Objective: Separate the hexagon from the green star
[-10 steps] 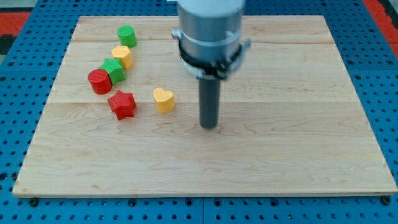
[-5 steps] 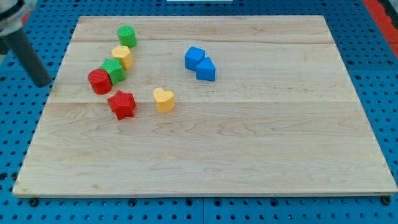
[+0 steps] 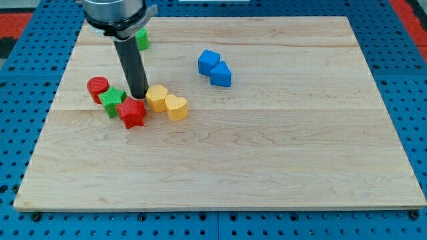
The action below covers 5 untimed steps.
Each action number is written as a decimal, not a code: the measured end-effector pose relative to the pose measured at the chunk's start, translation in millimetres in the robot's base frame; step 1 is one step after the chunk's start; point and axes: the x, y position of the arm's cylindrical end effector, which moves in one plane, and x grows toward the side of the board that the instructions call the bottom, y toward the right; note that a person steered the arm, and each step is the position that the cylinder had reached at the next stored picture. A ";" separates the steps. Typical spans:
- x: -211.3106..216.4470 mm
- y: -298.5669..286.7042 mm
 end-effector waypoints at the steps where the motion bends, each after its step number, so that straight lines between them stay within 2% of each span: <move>1: 23.3 3.0; 2: 46.1 43.8; 3: 64.2 36.8; 4: 129.8 22.9; 5: 107.0 -22.3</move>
